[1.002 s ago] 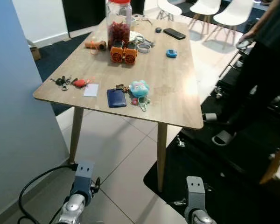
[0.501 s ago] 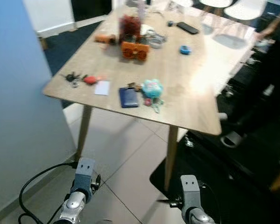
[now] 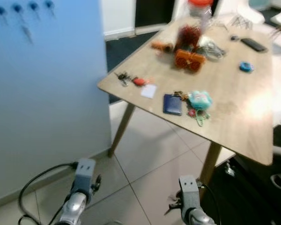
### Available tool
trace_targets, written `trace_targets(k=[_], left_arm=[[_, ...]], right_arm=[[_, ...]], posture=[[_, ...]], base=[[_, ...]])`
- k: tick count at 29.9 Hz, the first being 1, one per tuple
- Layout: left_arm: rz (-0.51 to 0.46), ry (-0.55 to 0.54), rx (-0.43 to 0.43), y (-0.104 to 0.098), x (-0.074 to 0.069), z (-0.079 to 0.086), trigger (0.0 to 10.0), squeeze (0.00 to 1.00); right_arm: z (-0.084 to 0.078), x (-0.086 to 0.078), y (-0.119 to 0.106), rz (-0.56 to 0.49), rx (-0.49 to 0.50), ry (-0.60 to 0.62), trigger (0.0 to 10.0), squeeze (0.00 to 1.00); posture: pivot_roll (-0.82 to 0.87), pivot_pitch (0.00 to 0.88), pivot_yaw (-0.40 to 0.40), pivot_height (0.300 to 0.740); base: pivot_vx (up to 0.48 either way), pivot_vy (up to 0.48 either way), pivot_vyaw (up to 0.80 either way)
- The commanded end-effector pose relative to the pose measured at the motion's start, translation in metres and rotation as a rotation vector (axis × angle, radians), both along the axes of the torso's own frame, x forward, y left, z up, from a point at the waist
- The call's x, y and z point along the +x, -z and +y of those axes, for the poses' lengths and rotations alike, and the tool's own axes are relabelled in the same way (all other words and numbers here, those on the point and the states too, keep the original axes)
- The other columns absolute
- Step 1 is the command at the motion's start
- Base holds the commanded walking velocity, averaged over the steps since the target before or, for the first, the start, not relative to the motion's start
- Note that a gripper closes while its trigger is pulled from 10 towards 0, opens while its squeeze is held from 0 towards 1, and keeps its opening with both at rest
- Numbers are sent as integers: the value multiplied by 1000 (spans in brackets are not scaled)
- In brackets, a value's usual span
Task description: Hang keys on a hook
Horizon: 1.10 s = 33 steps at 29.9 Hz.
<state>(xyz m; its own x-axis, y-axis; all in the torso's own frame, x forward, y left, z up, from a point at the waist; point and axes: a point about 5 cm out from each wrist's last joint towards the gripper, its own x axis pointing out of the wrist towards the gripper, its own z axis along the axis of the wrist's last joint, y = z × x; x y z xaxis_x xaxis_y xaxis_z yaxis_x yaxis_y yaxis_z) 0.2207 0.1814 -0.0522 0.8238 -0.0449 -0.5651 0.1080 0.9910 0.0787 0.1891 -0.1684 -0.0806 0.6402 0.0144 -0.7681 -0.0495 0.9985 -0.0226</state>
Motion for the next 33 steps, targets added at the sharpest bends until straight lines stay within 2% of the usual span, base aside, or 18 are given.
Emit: trace_targets(k=[1,33], left_arm=[[6,-3,-7,1,-1,-1,10000,0],[9,-12,15,-1,3,0,10000,0]], right_arm=[[1,1,0,0,-5,-6,10000,0],[-4,4,-2,-7,-29,-13,10000,0]], posture=[[95,33,-70,740],[89,14,-68,740]], base=[[0,0,800],[0,0,800]])
